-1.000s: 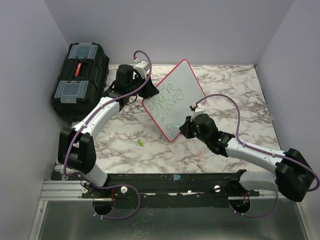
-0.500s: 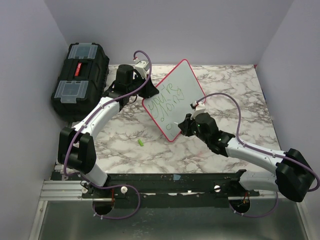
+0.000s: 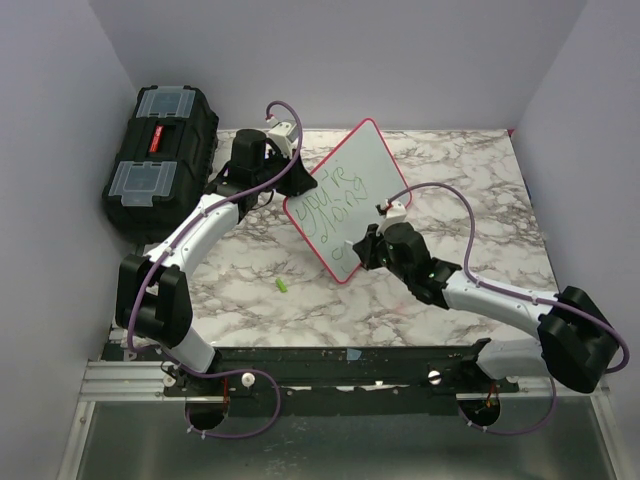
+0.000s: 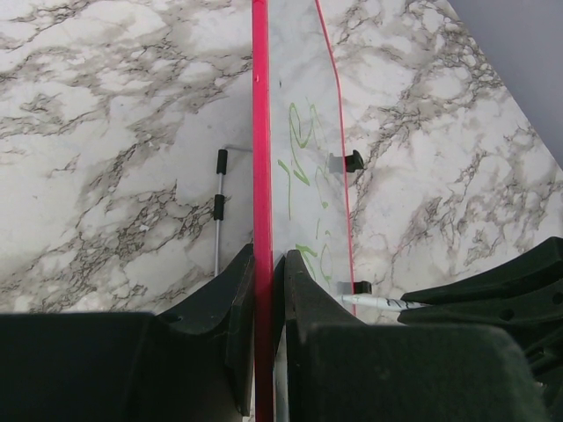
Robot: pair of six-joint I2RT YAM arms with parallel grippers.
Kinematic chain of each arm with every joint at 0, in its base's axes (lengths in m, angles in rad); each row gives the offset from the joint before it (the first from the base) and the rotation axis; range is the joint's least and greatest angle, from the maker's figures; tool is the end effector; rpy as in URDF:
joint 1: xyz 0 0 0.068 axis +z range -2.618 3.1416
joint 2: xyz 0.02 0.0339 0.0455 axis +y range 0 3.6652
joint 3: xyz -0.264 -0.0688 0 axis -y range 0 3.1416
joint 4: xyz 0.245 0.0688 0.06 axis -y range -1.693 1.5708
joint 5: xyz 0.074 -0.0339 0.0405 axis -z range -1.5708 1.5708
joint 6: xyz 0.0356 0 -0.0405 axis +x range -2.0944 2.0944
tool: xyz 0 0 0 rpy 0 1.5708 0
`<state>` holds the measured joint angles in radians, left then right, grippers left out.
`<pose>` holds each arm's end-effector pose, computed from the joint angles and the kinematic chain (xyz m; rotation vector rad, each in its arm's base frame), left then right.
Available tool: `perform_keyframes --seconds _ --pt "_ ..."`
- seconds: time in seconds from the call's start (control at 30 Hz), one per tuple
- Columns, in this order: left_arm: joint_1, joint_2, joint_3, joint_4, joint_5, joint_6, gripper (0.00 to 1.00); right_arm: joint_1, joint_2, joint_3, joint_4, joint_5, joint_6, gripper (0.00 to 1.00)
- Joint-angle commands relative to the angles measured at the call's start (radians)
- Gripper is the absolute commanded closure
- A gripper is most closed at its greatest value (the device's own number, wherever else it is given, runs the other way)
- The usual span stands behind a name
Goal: Write a sentence on the whiteboard
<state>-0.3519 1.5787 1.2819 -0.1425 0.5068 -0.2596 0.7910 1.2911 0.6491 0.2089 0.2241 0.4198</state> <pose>0.3405 -0.1434 0.3185 0.4288 2.0203 -0.8928 0.2011 0.1921 0.2230 -0.2311 2.0224 0.5509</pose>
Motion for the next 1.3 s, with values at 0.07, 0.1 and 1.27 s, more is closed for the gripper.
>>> perform_keyframes --seconds 0.07,0.1,1.27 --pt "-0.025 0.033 -0.050 -0.108 0.029 0.089 1.00 0.002 0.007 -0.051 0.025 0.014 0.026 0.99" --pt "-0.025 0.033 -0.051 -0.108 0.029 0.089 1.00 0.003 0.005 -0.059 0.026 0.012 0.032 0.99" --pt "-0.025 0.035 -0.053 -0.104 0.035 0.086 1.00 0.003 0.010 -0.015 0.004 -0.002 0.033 0.99"
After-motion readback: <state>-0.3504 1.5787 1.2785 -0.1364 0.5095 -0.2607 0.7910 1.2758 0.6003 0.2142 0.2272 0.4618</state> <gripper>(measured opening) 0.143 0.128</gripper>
